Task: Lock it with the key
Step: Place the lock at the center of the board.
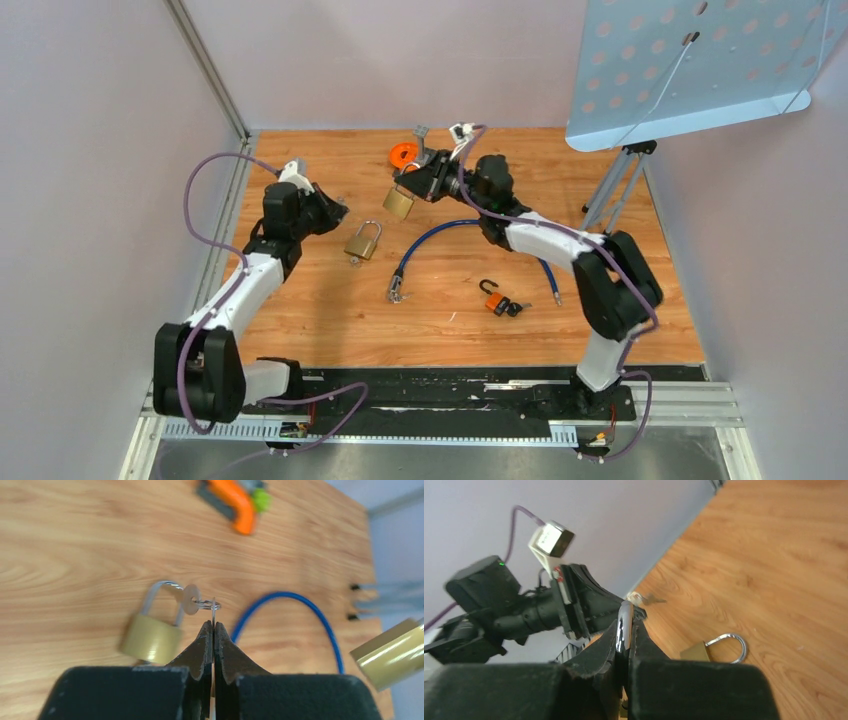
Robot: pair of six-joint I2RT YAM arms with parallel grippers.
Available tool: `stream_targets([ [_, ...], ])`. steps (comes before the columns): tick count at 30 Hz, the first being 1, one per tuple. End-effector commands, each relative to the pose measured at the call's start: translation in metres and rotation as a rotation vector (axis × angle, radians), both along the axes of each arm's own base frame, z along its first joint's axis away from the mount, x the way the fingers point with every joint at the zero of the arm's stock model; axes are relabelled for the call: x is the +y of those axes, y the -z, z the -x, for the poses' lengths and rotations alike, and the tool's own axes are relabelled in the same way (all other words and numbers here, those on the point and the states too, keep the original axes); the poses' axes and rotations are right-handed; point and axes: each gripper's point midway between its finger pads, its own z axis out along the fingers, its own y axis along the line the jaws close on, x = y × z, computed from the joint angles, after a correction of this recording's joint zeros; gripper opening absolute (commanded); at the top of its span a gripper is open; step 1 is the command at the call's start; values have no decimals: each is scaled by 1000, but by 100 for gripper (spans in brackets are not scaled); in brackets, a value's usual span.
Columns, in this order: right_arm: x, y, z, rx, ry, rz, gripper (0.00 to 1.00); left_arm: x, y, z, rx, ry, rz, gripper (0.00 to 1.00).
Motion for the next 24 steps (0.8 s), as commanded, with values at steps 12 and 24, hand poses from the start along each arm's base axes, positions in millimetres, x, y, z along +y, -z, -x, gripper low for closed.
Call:
stream_targets([
  [12,140,129,33,305,-401,56,0,128,83,-16,341,-395,-388,0],
  [24,200,197,104,294,-550,129,2,156,108,54,552,-460,-538,4],
])
